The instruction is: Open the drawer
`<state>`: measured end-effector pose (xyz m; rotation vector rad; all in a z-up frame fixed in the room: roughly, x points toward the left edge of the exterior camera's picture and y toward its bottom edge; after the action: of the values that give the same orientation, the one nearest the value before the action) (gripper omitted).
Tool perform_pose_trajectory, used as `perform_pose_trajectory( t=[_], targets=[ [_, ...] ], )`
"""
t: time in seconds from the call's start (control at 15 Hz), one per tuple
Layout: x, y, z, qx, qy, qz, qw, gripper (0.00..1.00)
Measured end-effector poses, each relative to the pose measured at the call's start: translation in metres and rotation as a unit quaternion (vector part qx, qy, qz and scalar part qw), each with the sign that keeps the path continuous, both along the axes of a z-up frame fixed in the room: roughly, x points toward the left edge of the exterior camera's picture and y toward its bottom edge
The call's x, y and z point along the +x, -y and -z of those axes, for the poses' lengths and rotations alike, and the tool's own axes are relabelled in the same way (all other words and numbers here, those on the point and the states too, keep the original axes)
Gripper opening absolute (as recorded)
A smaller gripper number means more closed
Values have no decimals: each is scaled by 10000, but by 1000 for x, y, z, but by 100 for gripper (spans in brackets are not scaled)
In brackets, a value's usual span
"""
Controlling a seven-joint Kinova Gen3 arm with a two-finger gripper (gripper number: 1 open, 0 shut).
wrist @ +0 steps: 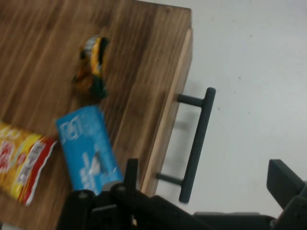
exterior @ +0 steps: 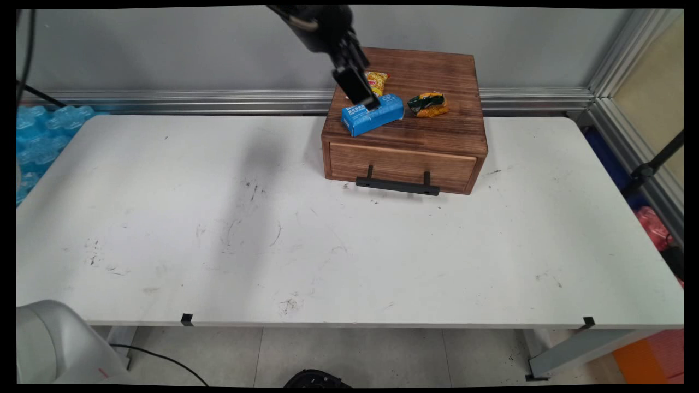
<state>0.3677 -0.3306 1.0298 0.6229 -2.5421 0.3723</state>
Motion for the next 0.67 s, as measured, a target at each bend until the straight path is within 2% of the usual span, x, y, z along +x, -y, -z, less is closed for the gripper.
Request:
perform_pose_trajectory(
  t=[0.13,0.67],
  targets=[
    [-13,3,12,-9,61,109,9999,100],
    [-58,12,89,37,482,527,9974,100]
  ],
)
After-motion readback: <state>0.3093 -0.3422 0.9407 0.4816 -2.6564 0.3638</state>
